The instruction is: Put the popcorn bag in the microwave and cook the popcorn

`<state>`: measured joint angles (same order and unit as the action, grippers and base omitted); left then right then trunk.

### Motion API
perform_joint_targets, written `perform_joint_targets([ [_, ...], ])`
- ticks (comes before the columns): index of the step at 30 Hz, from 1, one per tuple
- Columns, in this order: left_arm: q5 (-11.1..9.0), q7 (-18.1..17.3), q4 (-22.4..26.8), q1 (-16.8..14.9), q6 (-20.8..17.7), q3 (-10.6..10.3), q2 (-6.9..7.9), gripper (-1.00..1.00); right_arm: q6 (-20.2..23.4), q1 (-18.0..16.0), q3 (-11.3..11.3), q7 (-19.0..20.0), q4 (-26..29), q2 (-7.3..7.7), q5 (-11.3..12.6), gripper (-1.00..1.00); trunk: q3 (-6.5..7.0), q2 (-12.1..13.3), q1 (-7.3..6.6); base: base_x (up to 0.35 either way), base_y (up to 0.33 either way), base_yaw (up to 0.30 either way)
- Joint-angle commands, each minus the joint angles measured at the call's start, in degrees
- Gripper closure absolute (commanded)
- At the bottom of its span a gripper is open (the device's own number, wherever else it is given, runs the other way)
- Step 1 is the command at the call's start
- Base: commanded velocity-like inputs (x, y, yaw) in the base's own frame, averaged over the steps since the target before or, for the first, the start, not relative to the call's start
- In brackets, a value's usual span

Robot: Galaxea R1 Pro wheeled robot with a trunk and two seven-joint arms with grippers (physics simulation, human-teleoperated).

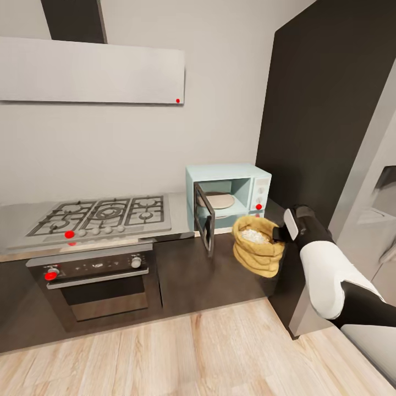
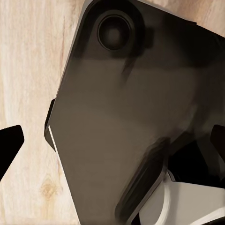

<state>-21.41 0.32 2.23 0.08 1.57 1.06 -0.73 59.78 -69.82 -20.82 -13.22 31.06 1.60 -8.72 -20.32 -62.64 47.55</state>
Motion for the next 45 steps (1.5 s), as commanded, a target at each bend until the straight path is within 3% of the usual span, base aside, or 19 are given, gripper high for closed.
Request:
perform_joint_targets([
  [1,-0.22,0.03,0.06,0.01,0.1,0.08,0.0,-1.0,0.22,-0.16,-0.28,0.33,0.28,-0.04,-0.47,1.0,-0.06,-0.04,0.0,0.0,0.0,0.0],
  [9,-0.22,0.03,0.06,0.01,0.1,0.08,-0.06,-1.0,0.22,-4.27,-0.21,0.03,-0.37,-0.42,-0.35,1.0,-0.06,-0.04,0.0,0.0,0.0,0.0],
  [14,-0.22,0.03,0.06,0.01,0.1,0.08,-0.06,-1.0,0.22,-10.8,-0.25,-5.0,-6.76,-0.65,-0.31,1.0,-0.06,-0.04,0.0,0.0,0.0,0.0],
  [17,-0.22,0.03,0.06,0.01,0.1,0.08,-0.06,-1.0,0.22,-12.45,-0.28,-5.33,-7.12,-0.71,-0.25,1.0,-0.06,-0.04,0.0,0.0,0.0,0.0],
  [45,-0.22,0.03,0.06,0.01,0.13,0.0,-0.06,-1.0,0.22,-12.88,-0.84,-4.91,-6.01,-1.03,0.32,1.0,-0.06,-0.04,0.0,0.0,0.0,0.0],
])
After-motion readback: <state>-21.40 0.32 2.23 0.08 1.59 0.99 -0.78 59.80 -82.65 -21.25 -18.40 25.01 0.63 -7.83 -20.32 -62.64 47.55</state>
